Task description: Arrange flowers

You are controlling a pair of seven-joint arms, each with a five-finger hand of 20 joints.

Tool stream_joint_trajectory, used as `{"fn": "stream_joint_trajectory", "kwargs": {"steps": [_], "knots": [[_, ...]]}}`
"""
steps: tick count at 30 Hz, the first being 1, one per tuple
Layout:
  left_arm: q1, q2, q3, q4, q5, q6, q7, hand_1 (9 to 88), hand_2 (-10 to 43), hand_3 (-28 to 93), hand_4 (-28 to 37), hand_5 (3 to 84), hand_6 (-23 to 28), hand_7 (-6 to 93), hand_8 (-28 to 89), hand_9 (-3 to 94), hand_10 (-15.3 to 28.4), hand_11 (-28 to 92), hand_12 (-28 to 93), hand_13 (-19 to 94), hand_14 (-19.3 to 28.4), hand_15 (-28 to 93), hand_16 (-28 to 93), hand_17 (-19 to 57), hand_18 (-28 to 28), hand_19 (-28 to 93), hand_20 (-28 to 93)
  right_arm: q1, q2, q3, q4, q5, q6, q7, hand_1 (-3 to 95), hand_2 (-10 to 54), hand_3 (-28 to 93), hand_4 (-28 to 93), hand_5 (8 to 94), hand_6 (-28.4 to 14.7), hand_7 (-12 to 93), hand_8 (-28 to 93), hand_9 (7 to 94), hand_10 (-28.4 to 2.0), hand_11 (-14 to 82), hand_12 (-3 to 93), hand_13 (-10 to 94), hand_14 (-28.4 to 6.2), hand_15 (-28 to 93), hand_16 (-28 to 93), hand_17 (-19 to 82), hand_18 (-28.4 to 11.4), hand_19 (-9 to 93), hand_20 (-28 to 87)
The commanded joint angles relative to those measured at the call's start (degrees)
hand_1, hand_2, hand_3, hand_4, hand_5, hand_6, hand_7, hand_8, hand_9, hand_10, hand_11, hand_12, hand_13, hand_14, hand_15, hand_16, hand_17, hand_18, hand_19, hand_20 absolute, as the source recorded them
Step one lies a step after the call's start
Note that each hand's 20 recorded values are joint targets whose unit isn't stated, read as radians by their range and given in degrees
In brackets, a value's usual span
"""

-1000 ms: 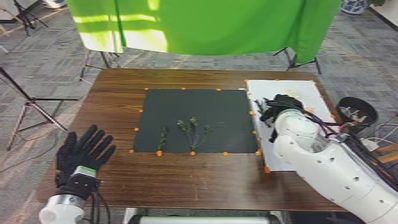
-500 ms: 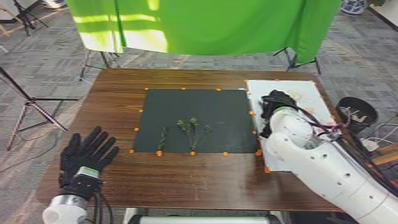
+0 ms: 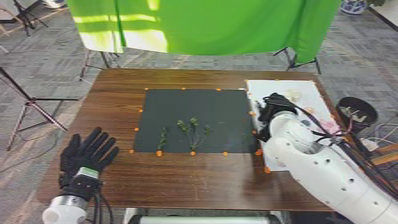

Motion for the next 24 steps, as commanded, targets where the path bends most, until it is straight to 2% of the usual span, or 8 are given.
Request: {"fn": "stream_joint_trajectory", "kwargs": {"steps": [1, 4, 6, 13, 17, 18, 21, 24], "knots": [[2.1, -0.31, -0.47, -0.21, -0.52, 0.1, 0.18, 23.0, 18.5, 68, -28.3, 36.7, 10.3, 9.0, -8, 26.4, 15.7, 21, 5, 19, 16.4, 32, -9, -7.6, 13.9, 33, 6, -0.6, -0.2, 0.7, -7.2, 2.5, 6.5, 1.0, 61.8, -9.5, 70, -28, 85.1, -3.3, 19, 14, 88.7, -13.2, 8.7, 37.2, 78, -7.5, 48, 35, 41, -22.3, 90, 22], [2.0, -0.12, -0.52, -0.36, -0.38, 0.0, -0.07, 23.1, 18.6, 68, -28.3, 36.6, 10.3, 8.9, -8, 26.4, 15.7, 21, 5, 19, 16.4, 32, -9, -7.6, 13.9, 32, 6, -1.5, -1.2, 1.2, -10.6, 2.8, 7.5, 3.3, 61.4, -9.5, 71, -28, 85.5, -3.2, 19, 14, 88.8, -13.4, 8.8, 37.2, 78, -7.8, 48, 35, 41, -22.6, 91, 22], [2.3, 0.39, -0.78, -0.61, -0.22, -0.16, 0.6, 23.1, 18.6, 68, -28.3, 36.5, 10.3, 8.9, -8, 26.4, 15.7, 21, 5, 19, 16.4, 32, -9, -7.6, 13.9, 33, 6, -2.9, -3.2, 2.5, -12.3, 5.2, 7.9, 4.4, 61.5, -9.5, 71, -28, 86.2, -3.4, 19, 13, 89.4, -13.6, 8.8, 36.9, 78, -8.2, 48, 34, 41, -23.0, 91, 22], [1.5, 1.14, -0.83, -0.36, -0.26, 0.08, -0.21, 23.1, 18.6, 67, -28.3, 36.5, 10.3, 8.8, -8, 26.4, 15.7, 21, 5, 19, 16.4, 32, -9, -7.6, 14.0, 33, 6, -7.4, -8.4, 1.7, -15.9, 4.1, 12.2, 8.8, 61.8, -9.5, 71, -28, 86.7, -3.3, 19, 13, 89.8, -13.5, 8.8, 37.1, 78, -8.5, 49, 33, 42, -23.6, 92, 21], [0.2, 1.68, -0.68, 0.14, -0.45, -0.22, -0.51, 23.0, 18.6, 67, -28.3, 36.5, 10.2, 8.8, -8, 26.5, 15.7, 21, 5, 19, 16.5, 32, -9, -7.5, 13.9, 33, 6, -9.0, -9.2, -0.6, -16.2, 4.0, 10.7, 8.4, 61.4, -9.5, 72, -28, 86.8, -3.1, 19, 14, 89.8, -13.5, 9.0, 37.3, 78, -8.7, 49, 33, 42, -23.8, 92, 20], [-0.3, 1.88, -0.62, 0.27, -0.4, -0.3, -0.19, 23.0, 18.6, 67, -28.3, 36.5, 10.2, 8.8, -8, 26.4, 15.7, 21, 5, 19, 16.4, 32, -9, -7.5, 13.9, 33, 6, -9.3, -9.4, -1.1, -16.1, 3.7, 10.5, 8.4, 61.1, -9.5, 73, -28, 86.7, -3.1, 19, 14, 89.9, -13.5, 9.0, 37.3, 78, -8.8, 49, 33, 42, -23.8, 92, 20], [-1.8, 1.88, -0.59, 0.69, 0.42, -0.52, -0.04, 23.1, 18.6, 67, -28.3, 36.5, 10.3, 8.7, -8, 26.3, 15.9, 21, 5, 19, 16.3, 31, -9, -7.5, 14.0, 33, 6, -10.2, -9.7, -2.1, -15.5, 1.4, 10.2, 8.9, 60.6, -9.5, 73, -28, 86.6, -3.0, 19, 13, 89.8, -13.4, 9.1, 37.6, 78, -9.0, 49, 33, 42, -23.8, 93, 19], [-2.4, 2.19, -0.66, 0.65, 1.25, -0.83, 0.19, 23.1, 18.6, 68, -28.3, 36.6, 10.3, 8.7, -8, 26.3, 15.8, 21, 5, 19, 16.3, 31, -9, -7.4, 13.9, 32, 6, -10.7, -9.8, -2.4, -15.0, 0.6, 9.8, 9.7, 60.5, -9.5, 73, -28, 86.6, -3.0, 19, 13, 89.8, -13.3, 9.1, 37.5, 78, -9.0, 49, 33, 42, -23.8, 93, 19]]}}
